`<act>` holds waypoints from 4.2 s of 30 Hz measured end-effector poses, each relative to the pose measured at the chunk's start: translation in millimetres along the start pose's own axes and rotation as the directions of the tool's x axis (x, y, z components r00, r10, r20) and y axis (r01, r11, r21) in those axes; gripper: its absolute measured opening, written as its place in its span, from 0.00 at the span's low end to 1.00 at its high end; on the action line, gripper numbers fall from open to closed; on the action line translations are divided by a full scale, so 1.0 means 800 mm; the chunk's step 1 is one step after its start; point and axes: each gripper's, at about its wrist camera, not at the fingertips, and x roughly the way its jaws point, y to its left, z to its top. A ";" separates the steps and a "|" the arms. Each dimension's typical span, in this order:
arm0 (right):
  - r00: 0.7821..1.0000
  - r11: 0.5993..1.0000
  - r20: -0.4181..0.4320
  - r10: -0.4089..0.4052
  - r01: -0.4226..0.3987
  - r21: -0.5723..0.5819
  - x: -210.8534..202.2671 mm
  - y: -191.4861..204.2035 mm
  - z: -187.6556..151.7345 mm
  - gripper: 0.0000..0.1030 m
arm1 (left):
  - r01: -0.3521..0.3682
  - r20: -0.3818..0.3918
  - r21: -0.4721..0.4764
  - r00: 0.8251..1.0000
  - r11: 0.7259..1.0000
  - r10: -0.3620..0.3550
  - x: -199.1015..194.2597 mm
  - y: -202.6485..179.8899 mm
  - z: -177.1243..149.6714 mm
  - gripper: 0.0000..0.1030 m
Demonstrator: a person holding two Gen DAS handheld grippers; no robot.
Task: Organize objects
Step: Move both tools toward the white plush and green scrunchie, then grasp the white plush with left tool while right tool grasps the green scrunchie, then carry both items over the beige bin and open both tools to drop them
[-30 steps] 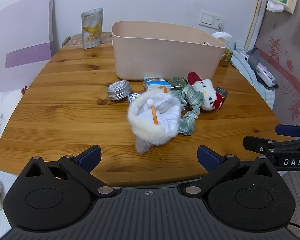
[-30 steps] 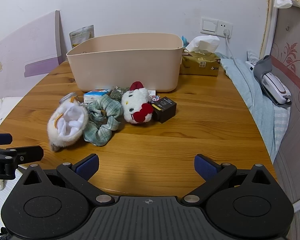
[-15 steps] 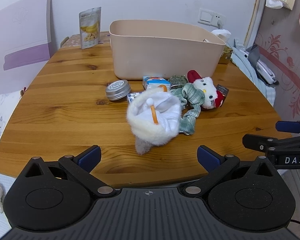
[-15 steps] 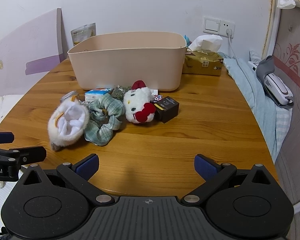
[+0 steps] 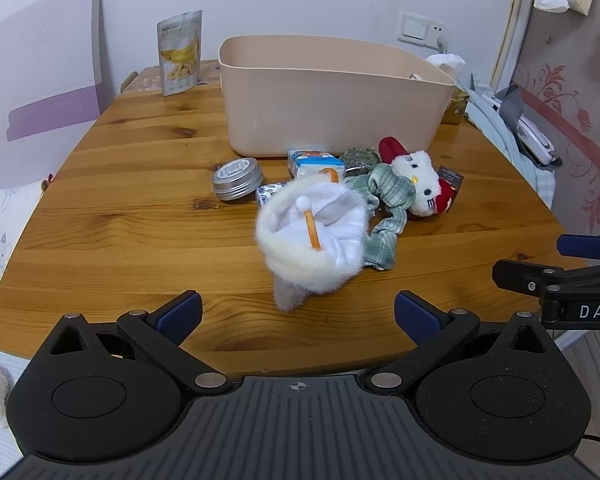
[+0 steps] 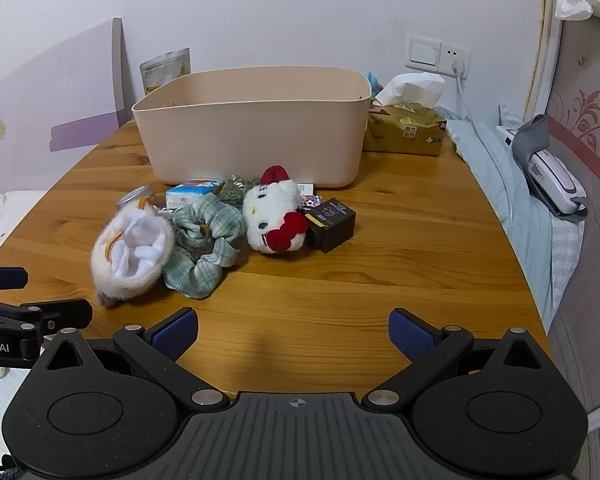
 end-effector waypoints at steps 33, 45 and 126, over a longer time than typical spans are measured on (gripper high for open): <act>0.997 0.998 -0.052 0.064 -0.063 0.010 0.074 -0.004 0.035 0.87 | -0.022 -0.055 -0.012 0.998 1.000 0.021 0.078 0.017 0.046 1.00; 0.984 0.992 -0.126 0.128 -0.125 0.029 0.113 0.015 0.039 0.82 | 0.016 -0.046 -0.012 0.999 1.000 -0.017 0.094 0.032 0.062 0.98; 0.960 0.986 0.263 0.099 -0.131 0.107 0.109 -0.024 0.211 0.07 | -0.005 0.232 0.058 0.973 0.998 -0.009 0.106 0.050 0.278 0.15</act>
